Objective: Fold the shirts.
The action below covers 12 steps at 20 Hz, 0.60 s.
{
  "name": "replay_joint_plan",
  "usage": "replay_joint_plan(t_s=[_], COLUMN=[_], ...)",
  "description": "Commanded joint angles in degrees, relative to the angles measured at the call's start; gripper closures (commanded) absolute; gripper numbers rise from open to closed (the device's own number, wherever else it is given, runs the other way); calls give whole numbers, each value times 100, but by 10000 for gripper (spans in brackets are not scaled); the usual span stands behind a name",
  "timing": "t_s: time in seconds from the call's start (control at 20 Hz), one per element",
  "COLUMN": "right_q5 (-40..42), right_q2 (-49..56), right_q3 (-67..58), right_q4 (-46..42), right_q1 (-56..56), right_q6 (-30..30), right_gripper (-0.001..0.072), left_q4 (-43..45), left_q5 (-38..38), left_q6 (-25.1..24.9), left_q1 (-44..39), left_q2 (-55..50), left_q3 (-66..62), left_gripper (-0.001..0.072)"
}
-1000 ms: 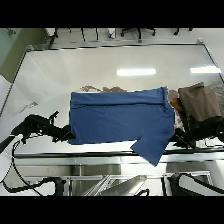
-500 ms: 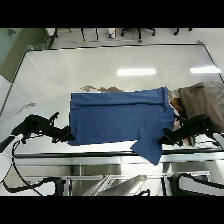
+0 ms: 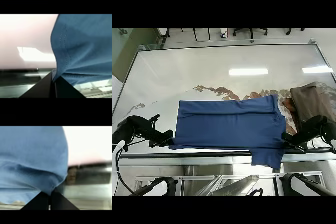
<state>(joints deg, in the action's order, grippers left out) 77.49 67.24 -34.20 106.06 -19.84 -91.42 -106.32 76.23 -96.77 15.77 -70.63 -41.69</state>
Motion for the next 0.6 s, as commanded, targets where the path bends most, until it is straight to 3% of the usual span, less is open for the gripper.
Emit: replay_joint_plan(t_s=[0.0,0.15,0.55], right_q5=[-76,-656,-1790], right_q2=[-184,-127,1578], right_q3=[-127,-986,-3213], right_q4=[129,975,1038], right_q1=[4,59,846], right_q6=[48,-337,-328], right_gripper=[689,689,688], left_q4=[144,-448,-509], left_q5=[92,-74,-407], left_q6=[87,90,761], left_q1=[212,170,-726], left_q2=[138,-15,-1812], left_q3=[-63,-715,-3355], left_gripper=[699,698,698])
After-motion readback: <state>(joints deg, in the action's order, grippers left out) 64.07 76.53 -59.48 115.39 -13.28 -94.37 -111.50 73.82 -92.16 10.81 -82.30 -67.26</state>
